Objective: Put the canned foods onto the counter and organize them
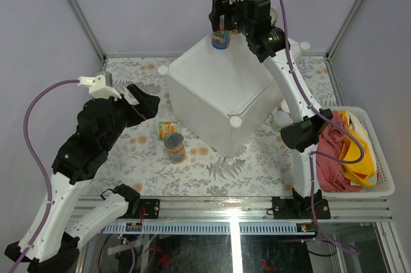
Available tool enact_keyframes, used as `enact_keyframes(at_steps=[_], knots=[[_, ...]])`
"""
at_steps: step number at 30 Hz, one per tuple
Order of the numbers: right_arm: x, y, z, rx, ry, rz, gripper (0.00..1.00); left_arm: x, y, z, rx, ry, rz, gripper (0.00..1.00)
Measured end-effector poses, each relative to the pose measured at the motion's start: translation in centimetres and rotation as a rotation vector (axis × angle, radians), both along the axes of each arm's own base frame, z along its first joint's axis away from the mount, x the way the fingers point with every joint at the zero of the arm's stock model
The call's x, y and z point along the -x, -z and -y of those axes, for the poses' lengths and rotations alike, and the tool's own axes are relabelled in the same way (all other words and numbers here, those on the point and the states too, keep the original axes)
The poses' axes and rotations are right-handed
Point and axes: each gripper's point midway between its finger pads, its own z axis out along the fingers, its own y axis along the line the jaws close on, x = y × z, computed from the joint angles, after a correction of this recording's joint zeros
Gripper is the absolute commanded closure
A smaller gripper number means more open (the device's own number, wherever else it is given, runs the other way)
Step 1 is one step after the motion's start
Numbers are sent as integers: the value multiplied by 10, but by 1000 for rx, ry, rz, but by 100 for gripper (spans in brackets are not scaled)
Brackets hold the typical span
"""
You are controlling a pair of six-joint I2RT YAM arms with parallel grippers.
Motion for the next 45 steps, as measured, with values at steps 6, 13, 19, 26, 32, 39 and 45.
enact_keyframes(at_steps=[6,13,19,26,32,39,45], knots=[[0,-7,0,-11,1,21,15,0,0,0,1,0,1,0],[14,-33,8,-32,0,60,15,2,-1,0,5,6,4,0],[38,-70,20,-68,-1,126,15,3,2,5,13,27,-13,0],[64,-97,29,-86,-9,175,15,5,15,18,20,84,-80,0],[88,-83,21,-52,-41,143,14,10,49,31,32,141,-186,0],[130,-64,9,-7,-87,109,14,23,115,39,15,175,-383,0],[167,-67,7,-10,-119,118,14,24,147,41,-8,169,-484,0]])
